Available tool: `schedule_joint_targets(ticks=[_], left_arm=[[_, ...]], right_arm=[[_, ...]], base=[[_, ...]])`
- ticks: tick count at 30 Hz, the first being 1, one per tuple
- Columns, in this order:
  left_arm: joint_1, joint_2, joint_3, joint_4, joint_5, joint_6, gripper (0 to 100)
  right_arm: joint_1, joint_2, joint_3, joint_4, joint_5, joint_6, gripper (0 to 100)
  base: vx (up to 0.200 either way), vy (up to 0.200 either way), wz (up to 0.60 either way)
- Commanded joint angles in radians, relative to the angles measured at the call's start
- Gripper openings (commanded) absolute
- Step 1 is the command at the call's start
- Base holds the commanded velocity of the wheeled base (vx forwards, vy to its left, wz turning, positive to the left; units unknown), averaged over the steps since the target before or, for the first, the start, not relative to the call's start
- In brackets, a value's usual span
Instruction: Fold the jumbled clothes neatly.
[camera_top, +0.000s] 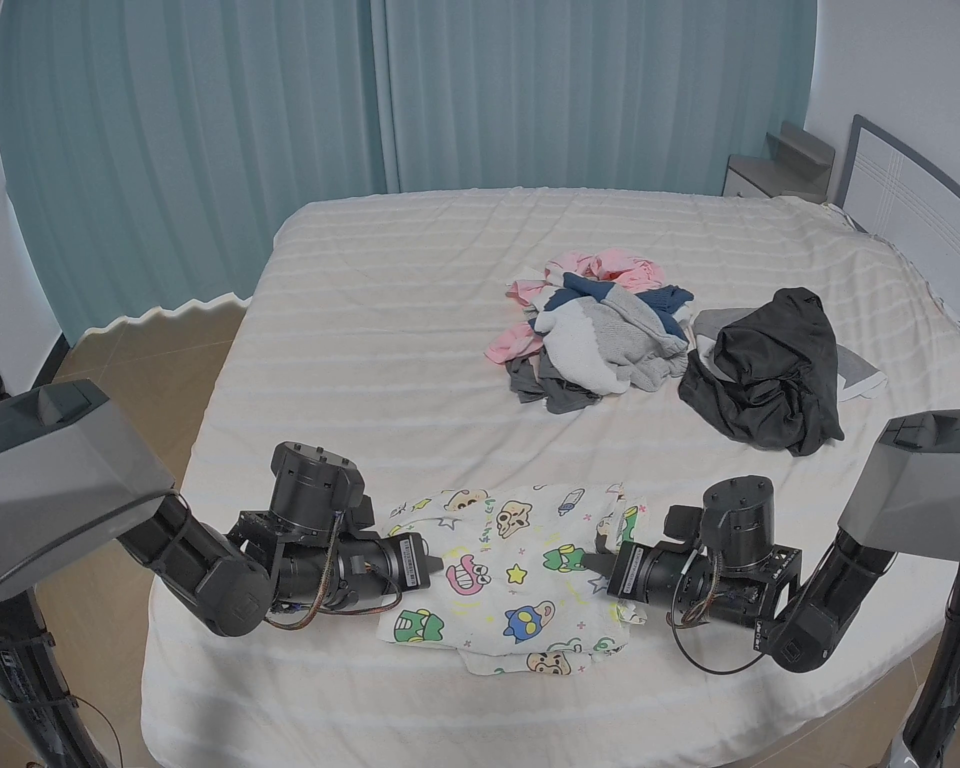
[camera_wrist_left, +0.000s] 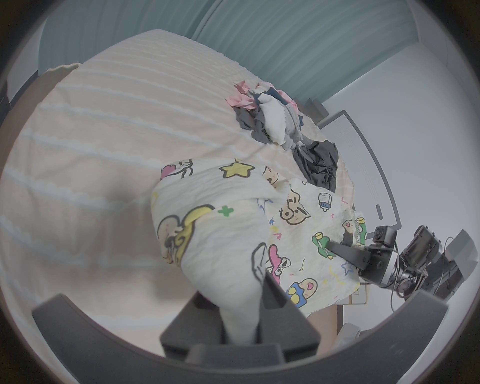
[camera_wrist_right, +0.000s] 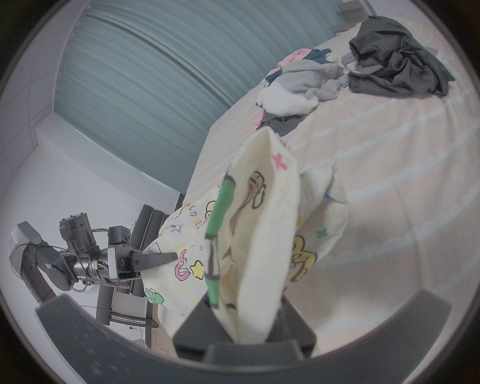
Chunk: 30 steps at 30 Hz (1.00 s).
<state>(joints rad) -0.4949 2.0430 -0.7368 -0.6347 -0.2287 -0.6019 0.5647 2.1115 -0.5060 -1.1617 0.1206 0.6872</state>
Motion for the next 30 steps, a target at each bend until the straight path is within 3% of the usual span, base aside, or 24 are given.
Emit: schedule_joint_targets(ticks=[1, 30], left_arm=[[-0.011, 0.003, -0.016, 0.000, 0.000, -0.012, 0], [-0.068, 0.059, -0.085, 0.000, 0.000, -0.068, 0]], right_arm=[[-0.009, -0.002, 0.001, -0.001, 0.001, 0.000, 0], [-0.045, 0.008, -0.008, -0.001, 0.001, -0.002, 0]], base=[[0.000, -0.200, 0.00], [0.000, -0.200, 0.00]])
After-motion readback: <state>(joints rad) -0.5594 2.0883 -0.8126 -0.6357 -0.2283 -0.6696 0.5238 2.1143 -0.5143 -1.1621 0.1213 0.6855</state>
